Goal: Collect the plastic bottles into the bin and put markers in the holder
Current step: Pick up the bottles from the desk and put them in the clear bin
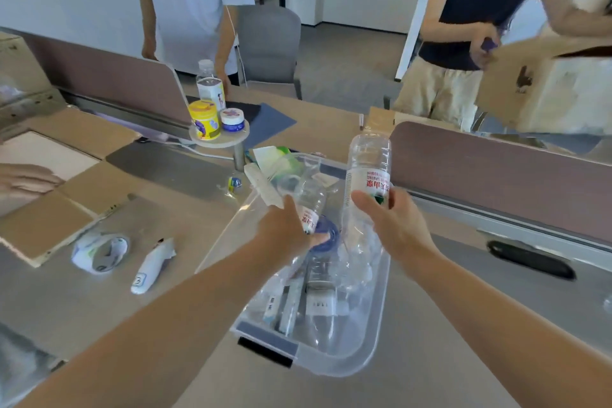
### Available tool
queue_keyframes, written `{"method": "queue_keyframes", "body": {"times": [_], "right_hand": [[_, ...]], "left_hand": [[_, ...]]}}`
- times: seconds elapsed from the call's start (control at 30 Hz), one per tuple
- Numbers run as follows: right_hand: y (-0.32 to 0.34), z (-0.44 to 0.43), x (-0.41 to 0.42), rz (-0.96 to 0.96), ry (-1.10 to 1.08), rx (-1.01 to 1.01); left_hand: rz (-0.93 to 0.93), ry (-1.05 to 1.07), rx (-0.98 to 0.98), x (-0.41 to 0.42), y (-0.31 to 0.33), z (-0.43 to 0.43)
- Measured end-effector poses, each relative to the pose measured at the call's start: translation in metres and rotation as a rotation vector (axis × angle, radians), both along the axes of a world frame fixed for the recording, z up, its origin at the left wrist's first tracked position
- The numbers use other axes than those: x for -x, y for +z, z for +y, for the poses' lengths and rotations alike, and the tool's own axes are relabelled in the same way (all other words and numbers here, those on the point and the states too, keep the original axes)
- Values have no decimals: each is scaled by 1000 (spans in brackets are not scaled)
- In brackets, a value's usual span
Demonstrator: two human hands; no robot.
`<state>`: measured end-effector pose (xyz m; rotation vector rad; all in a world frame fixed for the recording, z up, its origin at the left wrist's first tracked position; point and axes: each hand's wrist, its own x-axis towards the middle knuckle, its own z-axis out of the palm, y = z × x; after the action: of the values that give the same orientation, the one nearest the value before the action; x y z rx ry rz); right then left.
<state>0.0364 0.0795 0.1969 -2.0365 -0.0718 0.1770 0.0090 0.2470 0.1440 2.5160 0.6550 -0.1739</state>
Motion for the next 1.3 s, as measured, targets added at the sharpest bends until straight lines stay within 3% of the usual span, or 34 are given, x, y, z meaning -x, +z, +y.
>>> {"method": "queue_keyframes", "body": {"times": [0.13, 0.2, 0.33, 0.5, 0.63, 0.77, 0.97, 1.3], "right_hand": [[-10, 17, -3, -149, -57, 101], [-26, 29, -2, -72, -28, 130], [-69, 46, 6, 148, 16, 406], [-71, 33, 13, -53, -134, 219], [-54, -8, 18, -232, -176, 226], [-49, -79, 30, -266, -271, 362], [-45, -210, 70, -171, -561, 527], [-60, -387, 172, -19, -916, 549]], "left_hand": [[12, 35, 82, 6, 9, 15], [-93, 50, 59, 9, 29, 32], [-264, 11, 57, 14, 64, 62], [-328, -118, 45, 10, 87, 48], [-353, -260, 111, -12, 87, -5], [-310, -422, 231, -26, 80, -85], [-280, -695, 309, -27, 78, -209], [-159, -969, 302, 21, 69, -390]]}}
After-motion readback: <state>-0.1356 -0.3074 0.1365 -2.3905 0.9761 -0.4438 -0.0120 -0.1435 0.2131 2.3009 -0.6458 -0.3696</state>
